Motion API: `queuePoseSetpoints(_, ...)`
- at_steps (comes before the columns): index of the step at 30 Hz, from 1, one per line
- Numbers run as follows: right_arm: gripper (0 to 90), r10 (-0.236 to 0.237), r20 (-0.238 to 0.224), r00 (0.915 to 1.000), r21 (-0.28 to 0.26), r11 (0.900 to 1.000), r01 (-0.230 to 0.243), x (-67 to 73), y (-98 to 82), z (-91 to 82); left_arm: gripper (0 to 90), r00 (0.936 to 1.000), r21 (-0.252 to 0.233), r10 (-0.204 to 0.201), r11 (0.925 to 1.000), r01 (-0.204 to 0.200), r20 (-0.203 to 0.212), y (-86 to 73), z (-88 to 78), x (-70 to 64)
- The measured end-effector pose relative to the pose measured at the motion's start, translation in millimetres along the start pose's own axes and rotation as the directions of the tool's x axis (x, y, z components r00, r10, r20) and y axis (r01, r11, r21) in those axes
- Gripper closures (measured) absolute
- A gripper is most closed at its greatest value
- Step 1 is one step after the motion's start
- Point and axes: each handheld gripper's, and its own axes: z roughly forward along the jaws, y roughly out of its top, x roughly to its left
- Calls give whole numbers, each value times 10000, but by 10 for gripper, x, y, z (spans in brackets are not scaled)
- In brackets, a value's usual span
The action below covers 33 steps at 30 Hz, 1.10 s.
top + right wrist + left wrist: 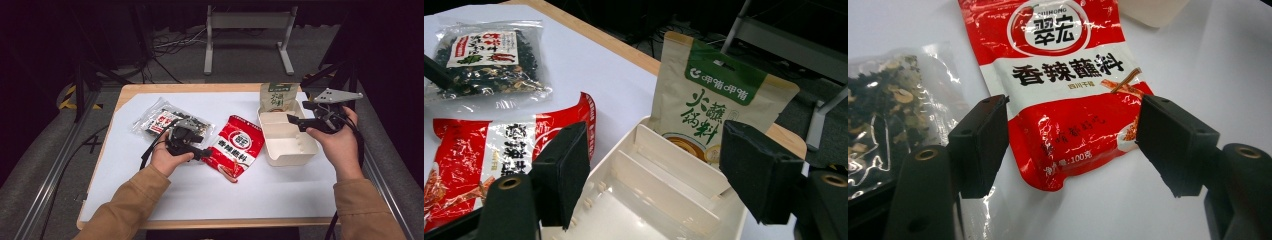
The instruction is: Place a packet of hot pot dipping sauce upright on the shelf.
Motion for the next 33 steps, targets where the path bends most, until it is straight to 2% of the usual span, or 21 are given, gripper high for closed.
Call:
queuePoseSetpoints(4, 285, -73, -84, 9999, -34, 10000, 72, 41, 2, -6, 305, 9998, 176, -180, 9997, 180, -26, -7, 79, 26)
queuePoseSetpoints(9, 280, -136, -179, 9997, -26, 9999, 136, 83, -12, 9, 308, 9999, 514, -100, 9986, 97, 52, -12, 212, 54)
queuePoseSetpoints(13, 280, -155, -225, 9996, -3, 9999, 155, 104, -32, 20, 306, 9997, 705, -228, 9973, 226, 28, -20, 290, 81)
queuePoseSetpoints(23, 268, -336, -303, 9990, 212, 9992, 343, 156, -85, 78, 295, 9993, 1329, -366, 9904, 378, -114, -14, 462, 109)
queuePoseSetpoints(30, 263, -415, -403, 9983, 252, 9988, 425, 191, -98, 105, 279, 9984, 1473, -544, 9877, 519, 129, -22, 527, 100)
queuePoseSetpoints(33, 261, -467, -426, 9980, 226, 9986, 477, 206, -97, 101, 309, 9981, 1449, -570, 9880, 528, 245, -39, 544, 87)
